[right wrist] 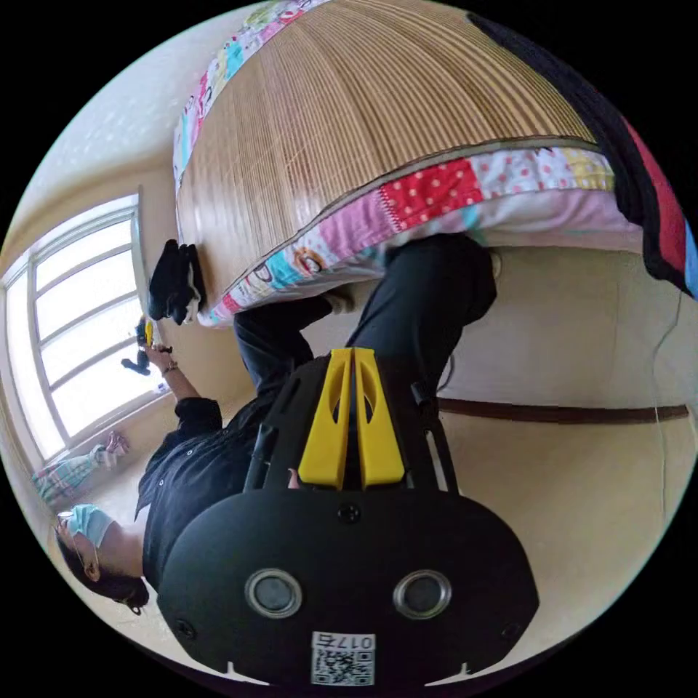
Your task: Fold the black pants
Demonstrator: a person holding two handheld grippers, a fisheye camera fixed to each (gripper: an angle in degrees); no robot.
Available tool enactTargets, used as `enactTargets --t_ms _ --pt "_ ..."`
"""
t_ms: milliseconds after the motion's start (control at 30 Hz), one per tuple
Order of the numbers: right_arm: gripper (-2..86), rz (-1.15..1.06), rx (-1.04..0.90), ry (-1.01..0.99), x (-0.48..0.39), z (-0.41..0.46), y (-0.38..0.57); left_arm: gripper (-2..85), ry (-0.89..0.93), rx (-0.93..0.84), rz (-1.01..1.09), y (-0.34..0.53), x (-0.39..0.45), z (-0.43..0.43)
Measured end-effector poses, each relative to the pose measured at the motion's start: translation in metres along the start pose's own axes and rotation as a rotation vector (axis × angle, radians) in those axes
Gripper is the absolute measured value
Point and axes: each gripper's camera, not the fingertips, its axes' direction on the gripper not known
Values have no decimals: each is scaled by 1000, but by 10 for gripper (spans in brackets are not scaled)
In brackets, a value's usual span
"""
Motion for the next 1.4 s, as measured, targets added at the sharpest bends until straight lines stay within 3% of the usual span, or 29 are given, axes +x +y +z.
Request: enactTargets --t_ms 33,167,300,367,433,567,633,733,833,967,1067,1167,1400 --pt "4 -16 -38 15 -14 7 -7 176 -81 24 -23 -24 -12 0" --pt "5 -38 -132 114 -40 31 -19 169 -126 36 -193 -76 -79 16" --pt "4 -40 -83 47 -32 37 -8 85 85 -223 -355 -89 -132 93" --pt "3 -47 3 -46 -20 32 4 52 292 -115 -355 -93 -119 88" --pt "4 -75 83 -91 -17 25 11 50 616 -24 -233 -104 -55 94" --pt "5 -118 138 -76 -24 19 14 50 731 -156 232 -82 135 108" --pt "5 -120 147 -28 -29 22 11 51 803 -256 475 -13 255 107" --pt "7 -81 111 112 -33 39 3 62 966 -425 660 110 359 105" --pt "11 -38 65 245 -34 60 -9 91 1055 -689 710 238 410 113" --pt "21 -198 144 139 -39 60 -19 89 1056 -784 660 332 391 99" --pt "50 -346 237 -51 -48 44 -39 89 1114 -820 455 346 338 91" --pt "114 -379 185 -122 -62 45 -96 92 1125 -722 267 320 282 84" --pt "142 -417 183 -212 -106 70 -257 130 848 -501 31 200 258 144"
